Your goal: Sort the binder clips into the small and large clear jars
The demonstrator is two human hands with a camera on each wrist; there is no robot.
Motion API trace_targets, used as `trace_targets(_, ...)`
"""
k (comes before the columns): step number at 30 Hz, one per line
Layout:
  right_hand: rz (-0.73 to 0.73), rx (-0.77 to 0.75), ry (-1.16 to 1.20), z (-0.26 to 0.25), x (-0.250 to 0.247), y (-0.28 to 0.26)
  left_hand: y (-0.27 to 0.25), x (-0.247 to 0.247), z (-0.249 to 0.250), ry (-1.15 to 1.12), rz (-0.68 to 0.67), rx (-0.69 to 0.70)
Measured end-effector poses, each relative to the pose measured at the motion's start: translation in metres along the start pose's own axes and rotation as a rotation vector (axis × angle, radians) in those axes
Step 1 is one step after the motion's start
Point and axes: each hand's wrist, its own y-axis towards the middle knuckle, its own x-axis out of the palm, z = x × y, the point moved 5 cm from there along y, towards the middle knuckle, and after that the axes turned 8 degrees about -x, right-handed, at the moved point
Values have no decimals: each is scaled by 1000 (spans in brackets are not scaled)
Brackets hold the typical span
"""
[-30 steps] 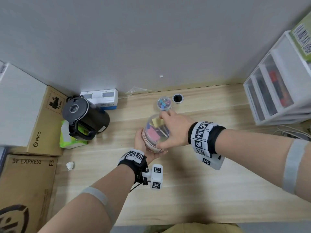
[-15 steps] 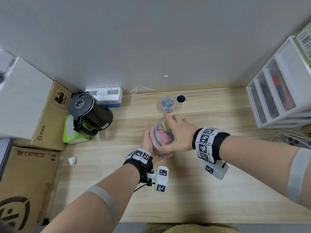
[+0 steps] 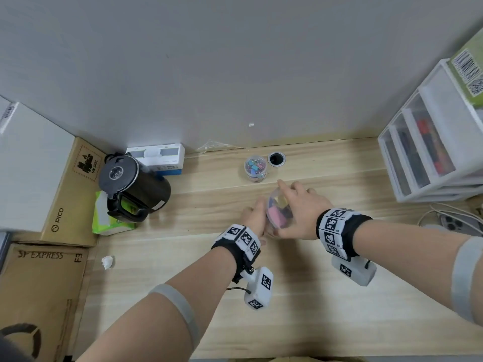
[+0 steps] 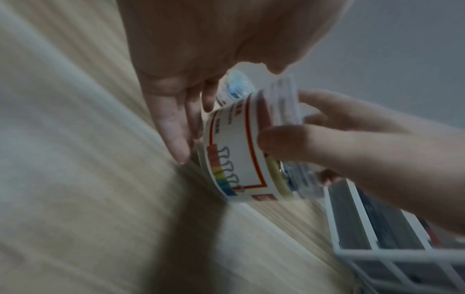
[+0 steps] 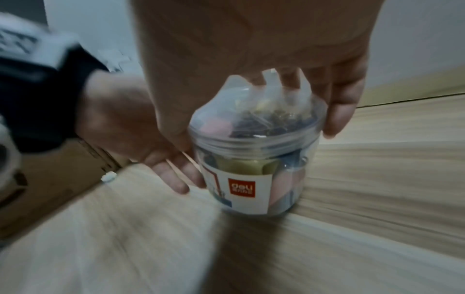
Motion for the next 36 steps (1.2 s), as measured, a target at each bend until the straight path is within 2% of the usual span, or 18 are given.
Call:
trace_targets(4,91,106,-107,28,-3,11,0,21,27,247,77,235)
trace_targets(8,60,116,-184,47,-8,27,1,36,48,492,83,477)
trace_targets(13,46,77,-202,68,-12,56,15,42,56,881,102,610)
trace_targets(19,35,49,-196,79,-26,90,27,45,86,1051,131,599)
trace_targets(28,13,35,-196,81,-30,92,30,46,88,1087,131,614)
trace_targets(33,-107,48,-230,75,-42,89,30,38,101,1198,38,519)
trace_targets(36,-122,21,-261,65,-66,81,24,29,112,1165,39,472)
